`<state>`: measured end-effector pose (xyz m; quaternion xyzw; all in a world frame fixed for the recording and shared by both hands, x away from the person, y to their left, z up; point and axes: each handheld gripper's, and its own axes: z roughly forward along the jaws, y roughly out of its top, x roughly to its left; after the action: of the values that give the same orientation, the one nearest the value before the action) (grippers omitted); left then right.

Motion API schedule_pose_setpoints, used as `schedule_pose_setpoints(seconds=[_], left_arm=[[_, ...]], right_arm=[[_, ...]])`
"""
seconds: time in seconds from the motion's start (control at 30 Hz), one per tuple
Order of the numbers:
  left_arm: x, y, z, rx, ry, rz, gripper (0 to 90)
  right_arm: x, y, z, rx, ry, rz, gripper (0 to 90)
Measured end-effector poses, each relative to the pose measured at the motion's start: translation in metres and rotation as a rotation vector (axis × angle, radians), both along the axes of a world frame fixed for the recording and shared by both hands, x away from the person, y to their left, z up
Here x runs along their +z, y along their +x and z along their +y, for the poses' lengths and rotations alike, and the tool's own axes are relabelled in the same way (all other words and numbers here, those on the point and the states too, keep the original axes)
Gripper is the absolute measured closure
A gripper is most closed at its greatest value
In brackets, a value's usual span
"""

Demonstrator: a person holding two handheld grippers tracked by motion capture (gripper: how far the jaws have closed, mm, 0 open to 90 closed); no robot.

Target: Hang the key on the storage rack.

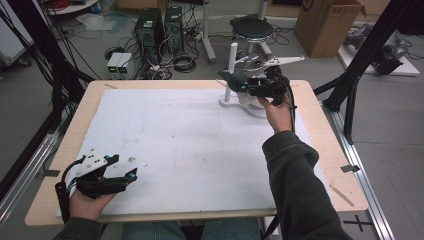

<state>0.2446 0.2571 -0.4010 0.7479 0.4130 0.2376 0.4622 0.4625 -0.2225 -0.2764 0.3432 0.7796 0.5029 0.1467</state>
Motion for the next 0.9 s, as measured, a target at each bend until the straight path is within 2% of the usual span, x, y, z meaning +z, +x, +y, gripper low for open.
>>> schedule_pose_setpoints(seconds=[0.47, 0.63, 0.9], left_arm=[[0.000, 0.000, 0.000, 0.000, 0.003, -0.002, 21.0], [0.000, 0.000, 0.000, -0.002, 0.002, -0.002, 21.0], [0.000, 0.000, 0.000, 0.001, 0.003, -0.002, 21.0]], right_arm=[[-0.009, 0.006, -0.012, -0.043, -0.005, 0.033, 52.9], [-0.011, 0.008, -0.016, -0.052, -0.001, 0.031, 52.9], [-0.014, 0.011, -0.014, -0.057, -0.008, 0.053, 52.9]])
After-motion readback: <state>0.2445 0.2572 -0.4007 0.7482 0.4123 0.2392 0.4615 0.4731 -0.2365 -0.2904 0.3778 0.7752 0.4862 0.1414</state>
